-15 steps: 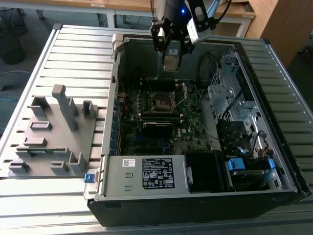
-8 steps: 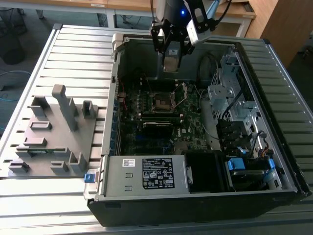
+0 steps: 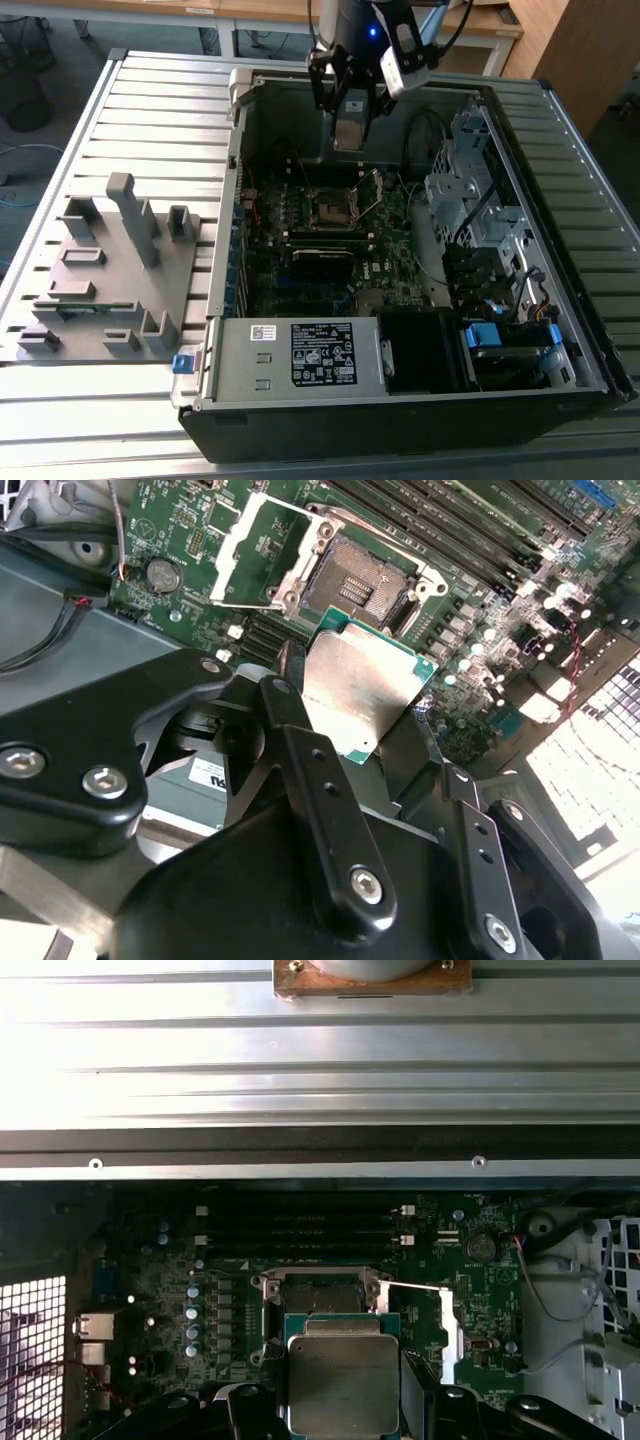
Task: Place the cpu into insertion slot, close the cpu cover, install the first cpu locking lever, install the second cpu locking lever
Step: 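Place the cpu into insertion slot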
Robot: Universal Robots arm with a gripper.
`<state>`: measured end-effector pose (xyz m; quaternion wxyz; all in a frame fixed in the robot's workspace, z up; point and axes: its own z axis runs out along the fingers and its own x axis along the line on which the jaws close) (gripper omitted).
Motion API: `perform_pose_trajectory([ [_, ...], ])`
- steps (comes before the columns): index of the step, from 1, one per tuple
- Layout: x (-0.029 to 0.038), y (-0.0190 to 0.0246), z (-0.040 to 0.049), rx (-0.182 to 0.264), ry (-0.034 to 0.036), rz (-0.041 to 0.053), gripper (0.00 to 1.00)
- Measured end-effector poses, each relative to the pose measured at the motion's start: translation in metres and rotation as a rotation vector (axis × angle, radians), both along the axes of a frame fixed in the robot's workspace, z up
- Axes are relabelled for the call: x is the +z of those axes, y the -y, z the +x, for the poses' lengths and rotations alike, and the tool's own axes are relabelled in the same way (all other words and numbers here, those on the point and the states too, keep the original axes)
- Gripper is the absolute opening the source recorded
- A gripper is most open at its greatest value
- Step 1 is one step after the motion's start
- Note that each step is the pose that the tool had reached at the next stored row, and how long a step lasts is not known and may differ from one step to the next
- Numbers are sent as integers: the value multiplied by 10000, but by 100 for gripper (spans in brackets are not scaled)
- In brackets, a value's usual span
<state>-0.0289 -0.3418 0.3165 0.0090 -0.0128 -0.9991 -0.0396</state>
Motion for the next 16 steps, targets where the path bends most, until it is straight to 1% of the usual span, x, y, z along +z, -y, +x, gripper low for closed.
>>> perform_pose_trajectory([
  [12,-96,0,-2,42,6,-1,54],
  [16,-117,0,-3,58,7,-2,54],
])
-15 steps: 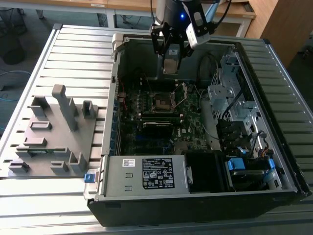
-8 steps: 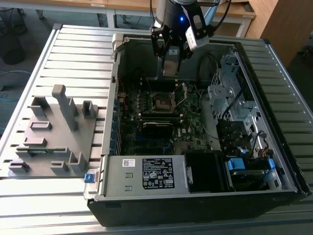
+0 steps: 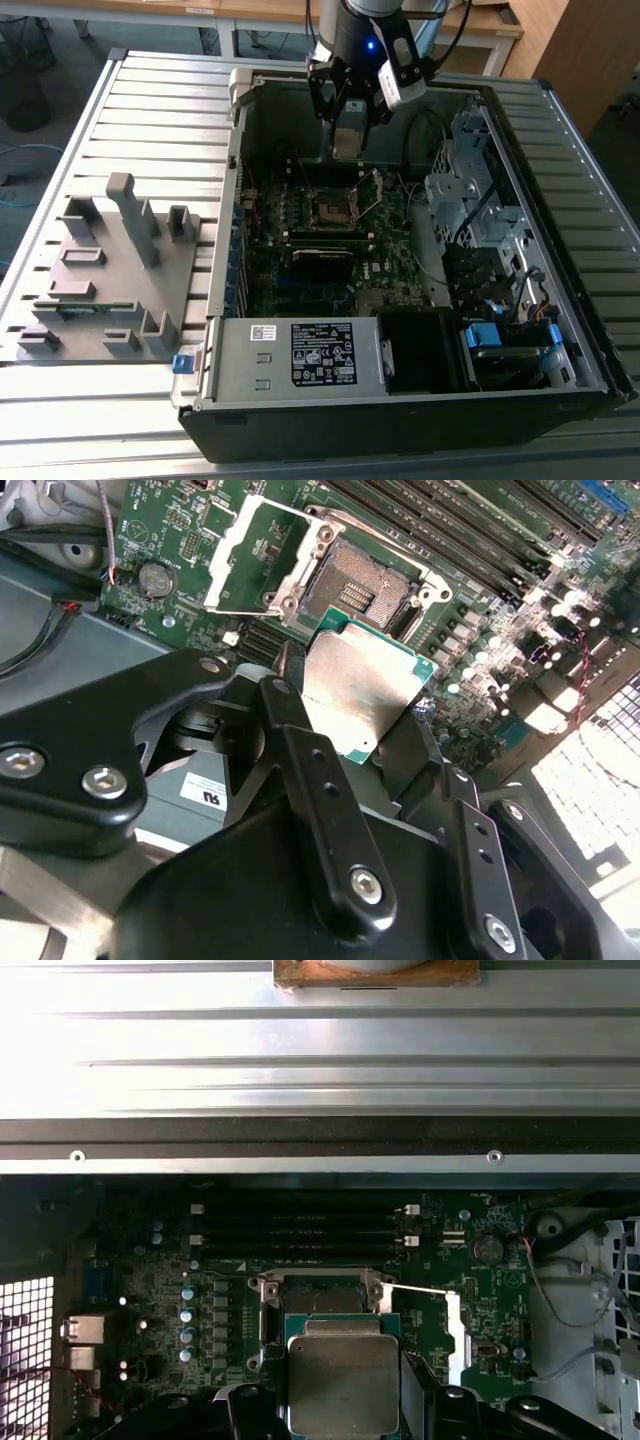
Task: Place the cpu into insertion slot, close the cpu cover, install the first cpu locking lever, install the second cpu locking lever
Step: 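Place the cpu into insertion slot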
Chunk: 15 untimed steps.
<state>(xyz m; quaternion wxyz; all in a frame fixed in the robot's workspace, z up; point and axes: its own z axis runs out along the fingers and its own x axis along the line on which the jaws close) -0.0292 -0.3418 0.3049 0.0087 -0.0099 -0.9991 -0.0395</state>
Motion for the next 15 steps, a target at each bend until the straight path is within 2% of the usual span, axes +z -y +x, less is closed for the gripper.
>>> perform_pose_trajectory([
  [15,-63,0,-2,41,0,0,54],
])
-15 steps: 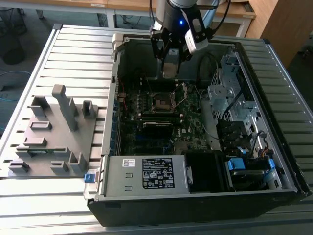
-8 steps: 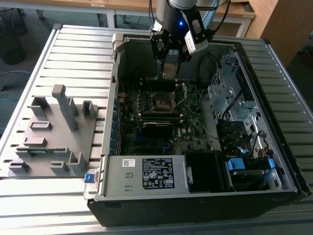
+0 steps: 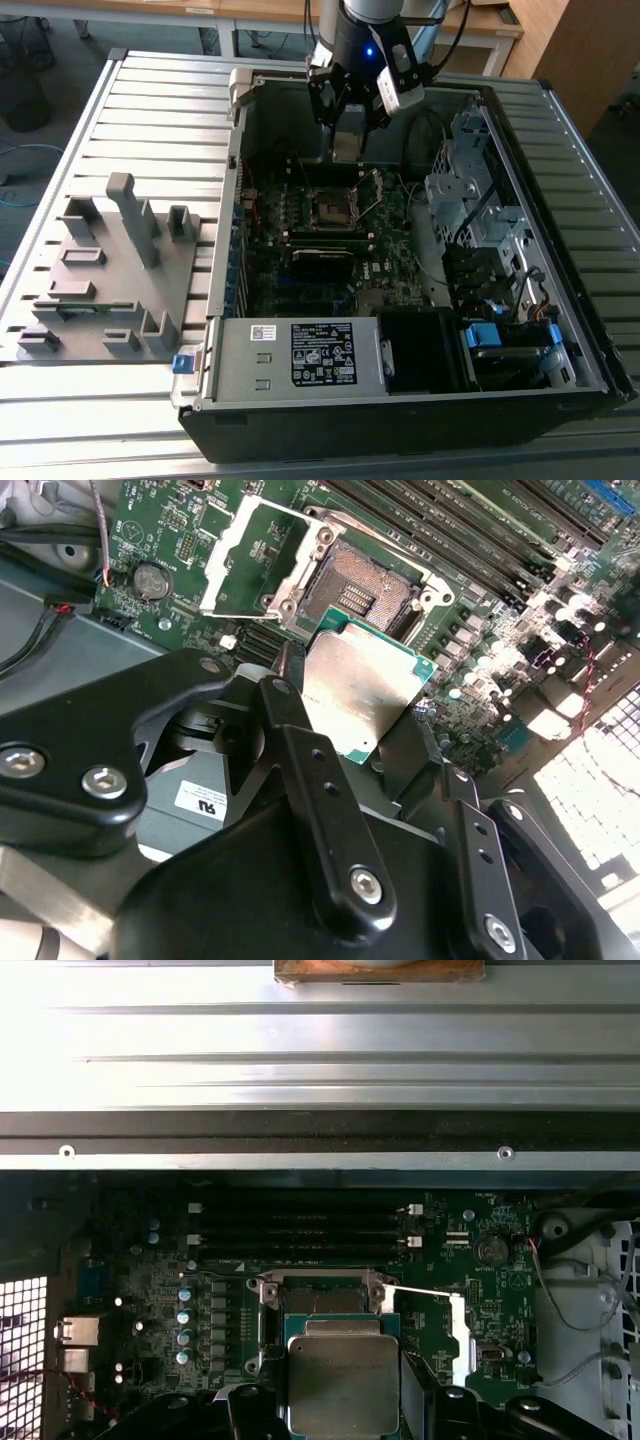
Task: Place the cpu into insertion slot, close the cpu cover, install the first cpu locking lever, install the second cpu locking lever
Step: 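Place the cpu into insertion slot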
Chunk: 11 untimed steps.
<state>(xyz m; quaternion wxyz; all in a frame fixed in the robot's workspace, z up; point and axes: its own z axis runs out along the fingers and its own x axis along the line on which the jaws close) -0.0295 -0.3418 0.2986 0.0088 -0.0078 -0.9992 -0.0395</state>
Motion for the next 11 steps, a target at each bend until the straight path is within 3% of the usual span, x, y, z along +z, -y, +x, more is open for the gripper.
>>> perform_pose_trajectory([
  [11,-31,0,0,25,-1,0,54],
])
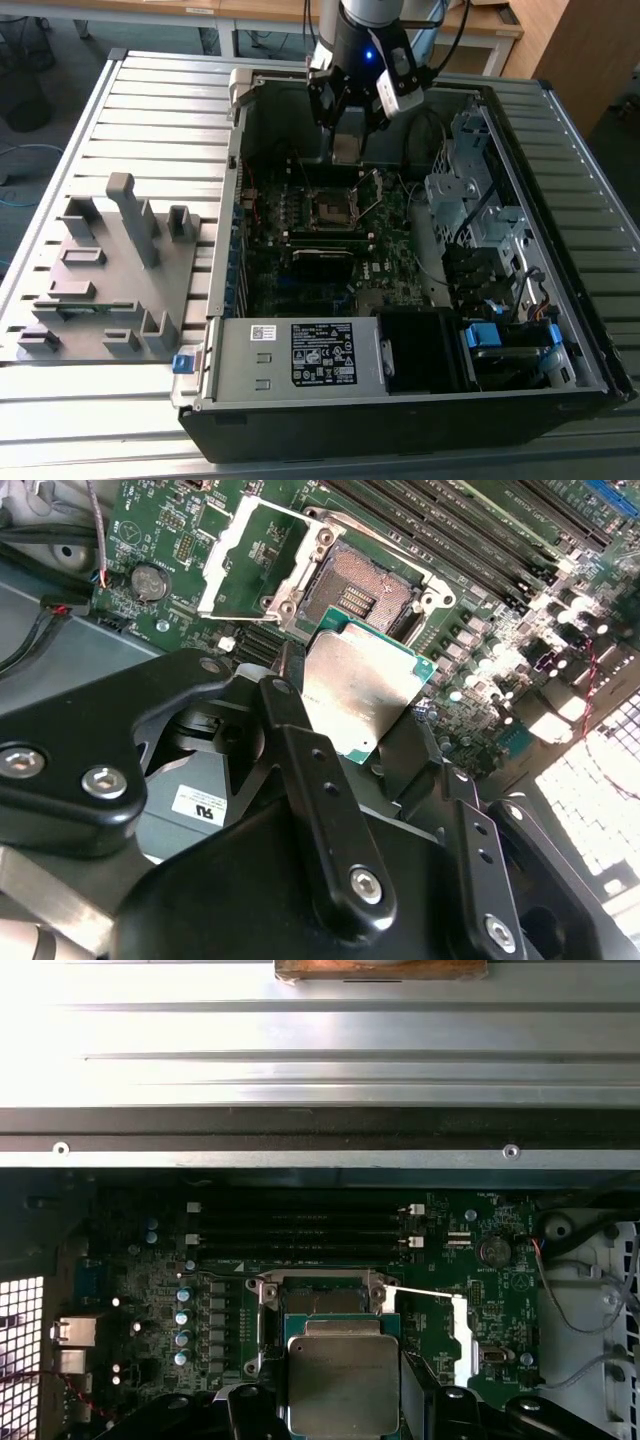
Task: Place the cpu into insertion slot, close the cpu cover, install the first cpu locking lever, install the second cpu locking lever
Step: 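Place the cpu into insertion slot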
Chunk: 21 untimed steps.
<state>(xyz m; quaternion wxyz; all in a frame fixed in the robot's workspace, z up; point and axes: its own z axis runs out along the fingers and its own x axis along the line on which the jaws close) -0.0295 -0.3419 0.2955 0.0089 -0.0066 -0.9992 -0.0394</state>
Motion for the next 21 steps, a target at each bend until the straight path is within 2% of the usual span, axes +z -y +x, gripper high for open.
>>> perform_pose_trajectory([
  [21,-50,0,0,28,1,0,54],
])
